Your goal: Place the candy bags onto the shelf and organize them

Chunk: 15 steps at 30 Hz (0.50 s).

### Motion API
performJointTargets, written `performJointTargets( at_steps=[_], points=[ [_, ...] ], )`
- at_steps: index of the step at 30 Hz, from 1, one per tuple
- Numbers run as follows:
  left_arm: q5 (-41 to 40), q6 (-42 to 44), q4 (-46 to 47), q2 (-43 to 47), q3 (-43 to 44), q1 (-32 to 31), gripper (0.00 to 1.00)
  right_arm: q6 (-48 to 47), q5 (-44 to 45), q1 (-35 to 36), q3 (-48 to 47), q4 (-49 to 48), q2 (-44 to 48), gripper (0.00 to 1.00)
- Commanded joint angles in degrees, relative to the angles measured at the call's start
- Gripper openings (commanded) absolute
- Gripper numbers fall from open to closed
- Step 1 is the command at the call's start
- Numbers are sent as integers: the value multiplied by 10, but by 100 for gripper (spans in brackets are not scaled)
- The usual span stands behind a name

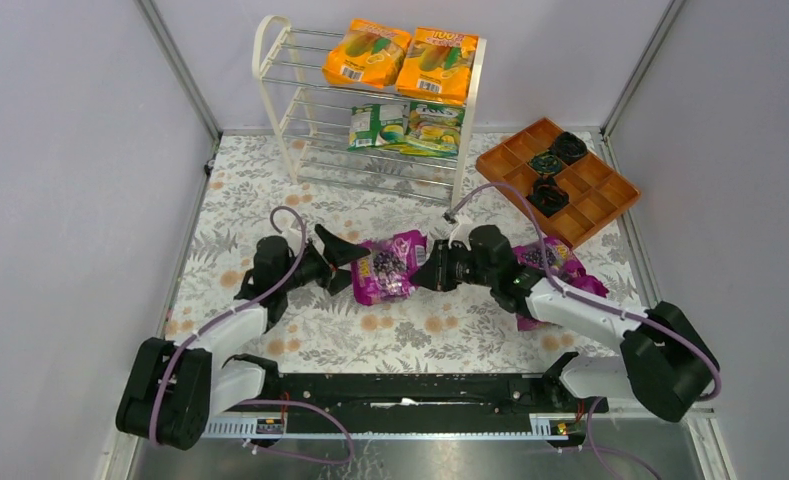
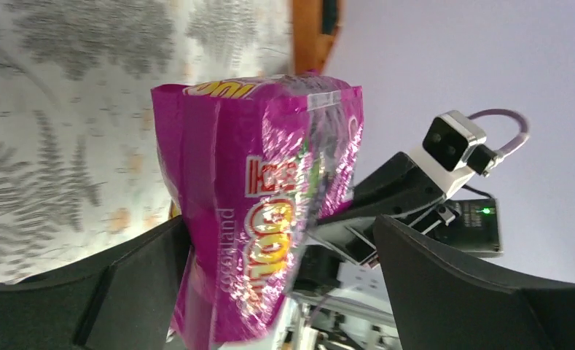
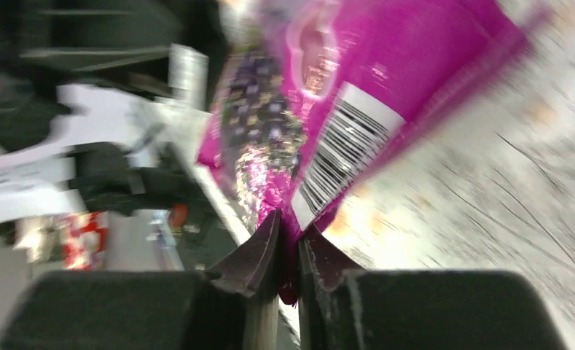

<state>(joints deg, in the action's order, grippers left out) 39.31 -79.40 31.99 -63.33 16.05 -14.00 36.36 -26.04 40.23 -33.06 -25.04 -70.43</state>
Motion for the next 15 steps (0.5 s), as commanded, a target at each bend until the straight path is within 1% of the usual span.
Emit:
performJointTargets(
  at_steps=[1,3,4,5,6,7,8,9,13,15],
  points=[
    [-77,219,-233,16,77,2,99,-86,193,-3,-70,296,-29,28],
    [-113,254,-284,30,93,3,99,-96,306,-3,-107,402,-36,55],
    [-134,267,-304,42,100,3,99,-101,334,-3,-130,447,-40,68],
    [-153,279,-325,50,109,3,99,-102,352,-2,-150,480,-43,78],
    [-172,291,-351,55,121,3,99,-98,372,3,-173,510,-46,85],
    [-193,303,-380,55,135,3,99,-94,389,15,-194,529,-49,90],
    [-213,311,-406,52,149,3,99,-89,407,37,-213,539,-54,96],
    [-232,319,-426,48,161,3,99,-83,425,64,-240,543,-63,99],
    [-280,327,-483,49,196,3,99,-53,452,166,-312,520,-145,100],
    [-288,323,-500,49,205,5,99,-44,495,225,-350,510,-197,100]
  ],
)
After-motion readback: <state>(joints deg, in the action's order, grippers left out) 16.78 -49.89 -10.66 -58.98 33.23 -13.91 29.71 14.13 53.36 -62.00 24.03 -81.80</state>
